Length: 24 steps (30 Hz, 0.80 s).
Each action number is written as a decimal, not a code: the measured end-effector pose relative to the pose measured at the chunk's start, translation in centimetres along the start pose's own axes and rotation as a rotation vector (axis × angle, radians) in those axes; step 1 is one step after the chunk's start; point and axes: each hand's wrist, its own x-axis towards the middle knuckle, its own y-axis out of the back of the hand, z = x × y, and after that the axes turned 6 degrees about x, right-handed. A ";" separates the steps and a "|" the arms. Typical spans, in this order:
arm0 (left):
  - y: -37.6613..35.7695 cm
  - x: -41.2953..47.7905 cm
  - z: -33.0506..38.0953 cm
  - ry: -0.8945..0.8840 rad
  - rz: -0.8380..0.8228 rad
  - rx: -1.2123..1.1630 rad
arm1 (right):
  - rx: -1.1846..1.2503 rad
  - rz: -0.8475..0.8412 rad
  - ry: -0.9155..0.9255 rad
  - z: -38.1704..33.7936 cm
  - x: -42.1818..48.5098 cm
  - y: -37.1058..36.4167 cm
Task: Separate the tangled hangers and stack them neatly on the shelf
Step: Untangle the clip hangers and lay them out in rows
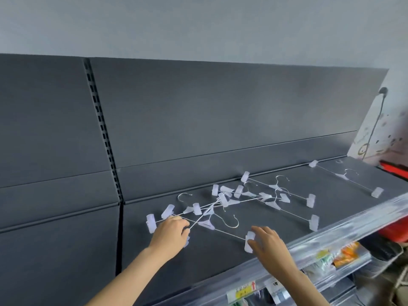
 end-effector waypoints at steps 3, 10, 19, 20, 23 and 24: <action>-1.0 2.5 0.5 -0.045 0.002 -0.016 | 0.003 0.002 -0.024 1.2 1.5 0.6; -3.6 6.9 3.1 -0.229 -0.020 -0.030 | -0.037 0.017 -0.044 3.1 5.8 2.0; -5.4 9.9 6.3 -0.407 -0.294 0.129 | 0.003 -0.017 0.008 4.0 10.6 1.6; -5.6 10.2 6.3 -0.406 -0.295 0.120 | 0.012 -0.020 0.031 4.0 11.2 1.6; -5.2 11.1 6.1 -0.338 -0.232 -0.087 | 0.050 -0.016 0.084 4.1 12.9 1.7; -4.8 11.3 5.8 -0.263 -0.173 -0.226 | 0.053 -0.008 0.098 4.2 13.5 1.9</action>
